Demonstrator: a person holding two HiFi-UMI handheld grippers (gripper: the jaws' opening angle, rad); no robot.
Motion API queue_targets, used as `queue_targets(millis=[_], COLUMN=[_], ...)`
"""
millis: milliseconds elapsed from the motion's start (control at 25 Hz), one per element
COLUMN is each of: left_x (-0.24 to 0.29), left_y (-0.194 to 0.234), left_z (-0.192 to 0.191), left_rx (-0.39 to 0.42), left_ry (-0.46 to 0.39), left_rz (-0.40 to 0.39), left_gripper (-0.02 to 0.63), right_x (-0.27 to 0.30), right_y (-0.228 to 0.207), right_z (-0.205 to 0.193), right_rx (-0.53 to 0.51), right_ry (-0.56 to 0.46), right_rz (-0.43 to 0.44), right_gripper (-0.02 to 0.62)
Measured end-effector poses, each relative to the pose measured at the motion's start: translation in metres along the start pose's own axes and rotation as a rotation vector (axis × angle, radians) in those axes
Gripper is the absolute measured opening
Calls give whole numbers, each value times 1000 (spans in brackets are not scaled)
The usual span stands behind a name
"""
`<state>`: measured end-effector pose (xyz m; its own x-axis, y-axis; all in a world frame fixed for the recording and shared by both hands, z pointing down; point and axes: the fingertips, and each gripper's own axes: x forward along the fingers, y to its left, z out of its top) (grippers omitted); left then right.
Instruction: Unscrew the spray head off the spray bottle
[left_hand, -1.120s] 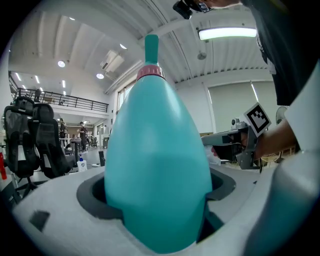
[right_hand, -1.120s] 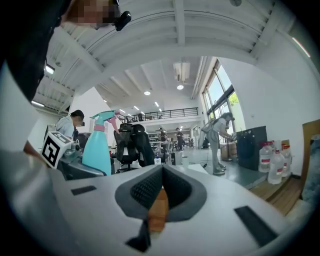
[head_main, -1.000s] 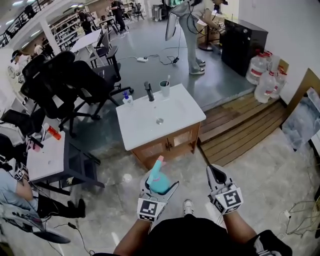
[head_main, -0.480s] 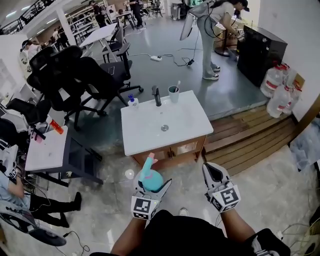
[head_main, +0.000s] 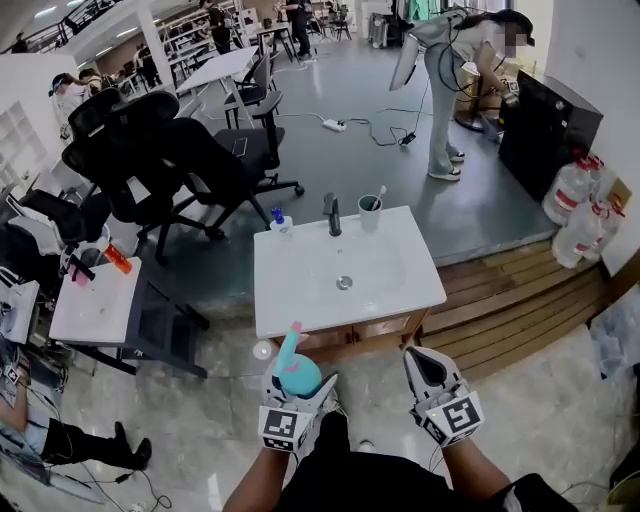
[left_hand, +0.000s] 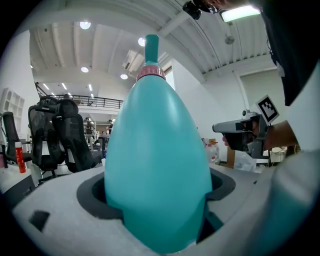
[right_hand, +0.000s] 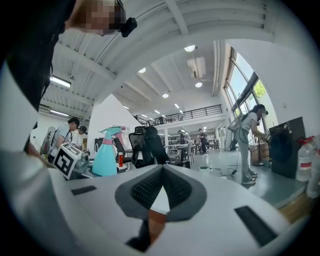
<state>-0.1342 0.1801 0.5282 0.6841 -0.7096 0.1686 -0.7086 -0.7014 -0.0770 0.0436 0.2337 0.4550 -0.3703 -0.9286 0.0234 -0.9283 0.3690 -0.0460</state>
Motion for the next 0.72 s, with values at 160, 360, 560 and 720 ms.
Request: queue_targets(millis=[160, 360, 560, 720], left_x=[25, 56, 88, 112], left_y=[26, 63, 104, 135], left_z=[3, 6, 18, 25], left_rx=[1, -20, 3, 9], left_ry=[-4, 5, -4, -13], left_rz=[12, 5, -5, -11], left_gripper=[471, 471, 471, 471], right_x=[38, 91, 148, 194], right_y=[-14, -29, -37, -40], right_z=[3, 5, 10, 18], right_rx=[-19, 28, 69, 49], right_ry=[-19, -14, -12, -8], right_rz=[11, 14, 27, 48], right_gripper=[6, 6, 6, 6])
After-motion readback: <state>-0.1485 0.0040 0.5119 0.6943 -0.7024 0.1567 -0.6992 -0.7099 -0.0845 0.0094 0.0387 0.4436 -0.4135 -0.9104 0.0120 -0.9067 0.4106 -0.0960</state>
